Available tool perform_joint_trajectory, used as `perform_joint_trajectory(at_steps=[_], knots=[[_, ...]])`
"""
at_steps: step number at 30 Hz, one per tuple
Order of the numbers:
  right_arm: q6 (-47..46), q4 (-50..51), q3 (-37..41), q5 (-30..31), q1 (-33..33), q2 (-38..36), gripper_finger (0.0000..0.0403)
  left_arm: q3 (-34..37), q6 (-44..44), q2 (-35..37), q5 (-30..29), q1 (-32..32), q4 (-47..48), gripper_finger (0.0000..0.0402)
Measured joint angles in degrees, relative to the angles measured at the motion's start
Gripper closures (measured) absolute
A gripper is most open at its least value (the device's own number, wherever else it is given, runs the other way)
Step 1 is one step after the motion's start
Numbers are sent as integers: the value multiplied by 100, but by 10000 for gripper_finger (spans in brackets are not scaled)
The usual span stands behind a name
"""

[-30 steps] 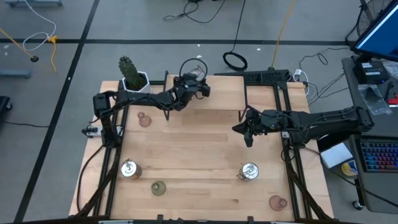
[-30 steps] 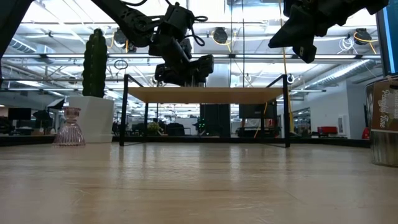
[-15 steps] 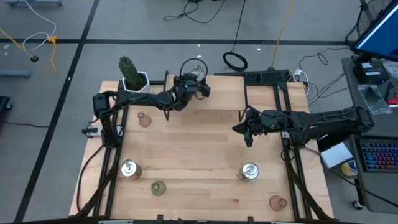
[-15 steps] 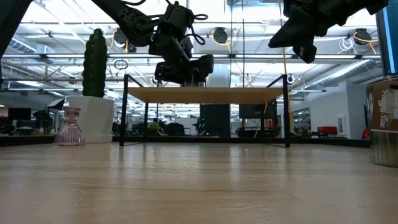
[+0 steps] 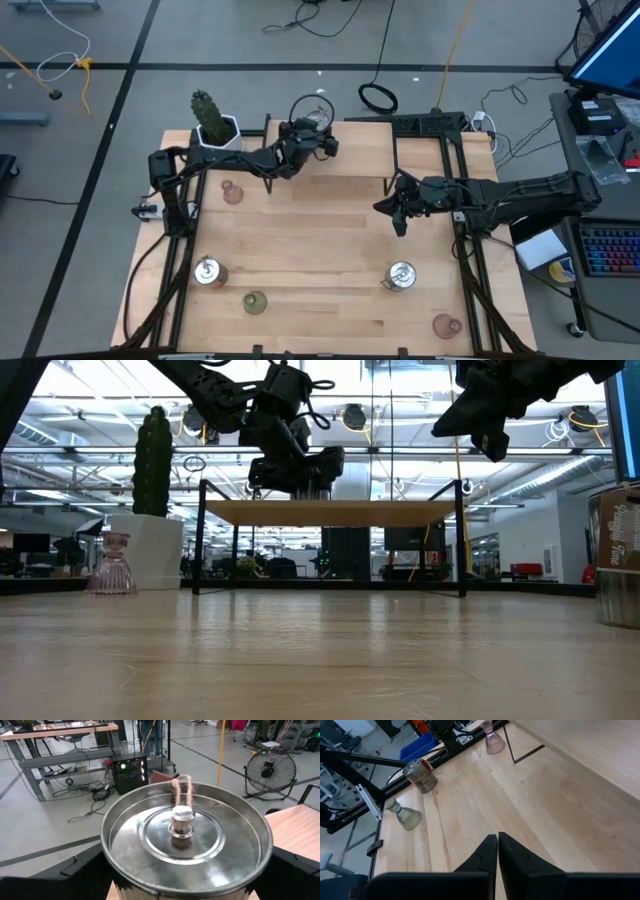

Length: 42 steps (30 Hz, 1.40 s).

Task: Pick & Place candle stick holders
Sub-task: Put the top right silver scented candle on the shelf, then put the right silver scented candle on the shelf

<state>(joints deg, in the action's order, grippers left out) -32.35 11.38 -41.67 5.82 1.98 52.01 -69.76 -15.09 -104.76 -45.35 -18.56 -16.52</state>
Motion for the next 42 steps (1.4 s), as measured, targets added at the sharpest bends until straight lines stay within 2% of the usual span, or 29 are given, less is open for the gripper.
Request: perform_joint_trajectory(at_steps=[16, 22, 30, 34, 37, 42], knots=[[-15, -2, 0, -10, 1, 2, 397, 4, 346, 444, -117, 27, 187, 11], [-16, -4, 0, -10, 0, 2, 397, -2, 737, 654, -115, 81, -157, 11], [4, -2, 0, -40, 2, 2, 397, -2, 1250, 1519, 38, 421, -273, 11], [4, 31, 0, -327, 2, 2, 397, -2, 1232, 2076, 704, 877, 312, 11], [-128, 104, 0, -707, 7, 2, 397, -9, 1162, 2420, 1152, 1259, 1189, 11], [-534, 390, 0, -1477, 7, -4, 397, -7, 448, 2658, 1642, 1925, 2378, 11]])
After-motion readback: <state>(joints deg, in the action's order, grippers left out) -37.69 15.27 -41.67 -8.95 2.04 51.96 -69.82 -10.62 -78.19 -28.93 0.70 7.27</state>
